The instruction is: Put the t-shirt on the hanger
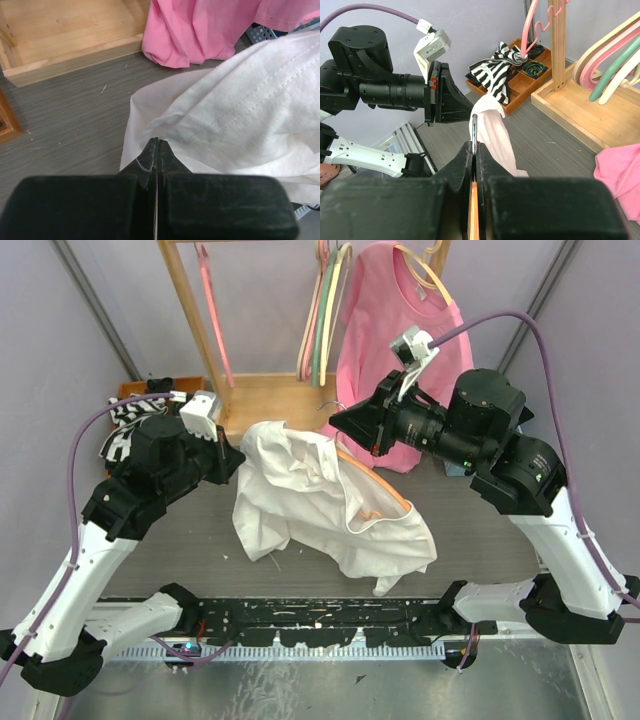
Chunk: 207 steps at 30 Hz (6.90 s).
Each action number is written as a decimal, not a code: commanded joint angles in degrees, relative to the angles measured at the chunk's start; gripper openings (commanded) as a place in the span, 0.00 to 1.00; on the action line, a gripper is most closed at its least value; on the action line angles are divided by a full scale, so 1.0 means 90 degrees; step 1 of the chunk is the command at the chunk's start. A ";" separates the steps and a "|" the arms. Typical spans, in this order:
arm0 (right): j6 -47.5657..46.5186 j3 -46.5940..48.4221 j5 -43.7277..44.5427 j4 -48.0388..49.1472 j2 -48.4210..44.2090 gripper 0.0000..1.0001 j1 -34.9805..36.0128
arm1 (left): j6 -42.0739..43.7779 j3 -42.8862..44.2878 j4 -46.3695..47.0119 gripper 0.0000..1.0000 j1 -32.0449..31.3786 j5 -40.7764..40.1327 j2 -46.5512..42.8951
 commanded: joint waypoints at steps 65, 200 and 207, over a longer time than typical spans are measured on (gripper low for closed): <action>0.0073 -0.0284 0.0010 0.0804 -0.0361 0.01 -0.0019 | -0.0816 0.2846 -0.1908 0.00 0.0011 -0.0677 0.0579; 0.0425 0.0443 0.0108 0.0950 -0.0233 0.01 -0.0019 | -0.0192 0.3337 -0.1657 0.00 0.0021 -0.0447 0.1393; 0.0385 0.0493 0.0086 0.0736 -0.0288 0.01 -0.0019 | 0.0171 0.4931 -0.2371 0.00 0.0044 -0.1039 0.1875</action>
